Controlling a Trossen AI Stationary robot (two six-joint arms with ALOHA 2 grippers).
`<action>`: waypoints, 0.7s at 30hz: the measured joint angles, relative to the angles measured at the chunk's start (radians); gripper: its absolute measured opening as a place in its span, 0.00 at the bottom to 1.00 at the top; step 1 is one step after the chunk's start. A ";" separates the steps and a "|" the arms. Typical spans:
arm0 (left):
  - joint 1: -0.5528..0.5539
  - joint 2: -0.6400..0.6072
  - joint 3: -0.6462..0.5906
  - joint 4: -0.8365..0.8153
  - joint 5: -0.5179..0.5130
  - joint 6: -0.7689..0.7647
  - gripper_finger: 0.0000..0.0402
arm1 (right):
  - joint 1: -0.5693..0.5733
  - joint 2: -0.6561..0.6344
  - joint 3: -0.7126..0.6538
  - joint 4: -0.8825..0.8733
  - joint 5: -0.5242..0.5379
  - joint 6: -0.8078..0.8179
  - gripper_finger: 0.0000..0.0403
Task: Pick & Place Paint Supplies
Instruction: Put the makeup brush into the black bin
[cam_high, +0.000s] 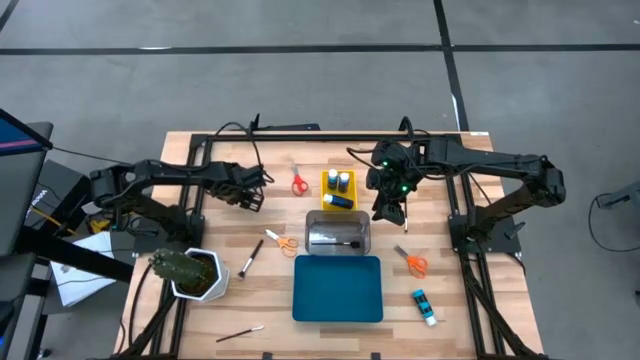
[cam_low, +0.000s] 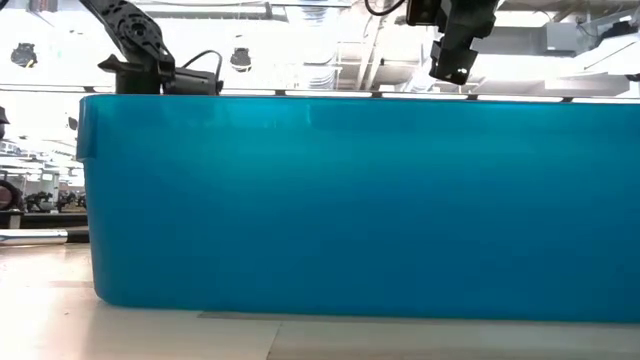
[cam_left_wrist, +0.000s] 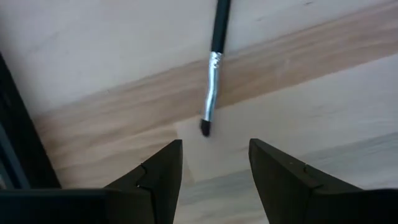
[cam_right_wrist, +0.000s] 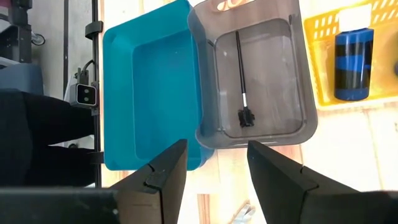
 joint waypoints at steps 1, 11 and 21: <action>0.014 0.000 0.000 0.003 0.003 0.024 0.44 | 0.000 0.000 0.000 0.000 0.000 0.000 0.41; 0.131 0.000 0.000 0.063 0.090 0.235 0.42 | -0.001 0.000 0.000 0.000 0.000 0.018 0.41; 0.161 0.000 0.000 0.060 0.115 0.324 0.37 | -0.001 0.000 0.000 0.008 0.001 0.041 0.41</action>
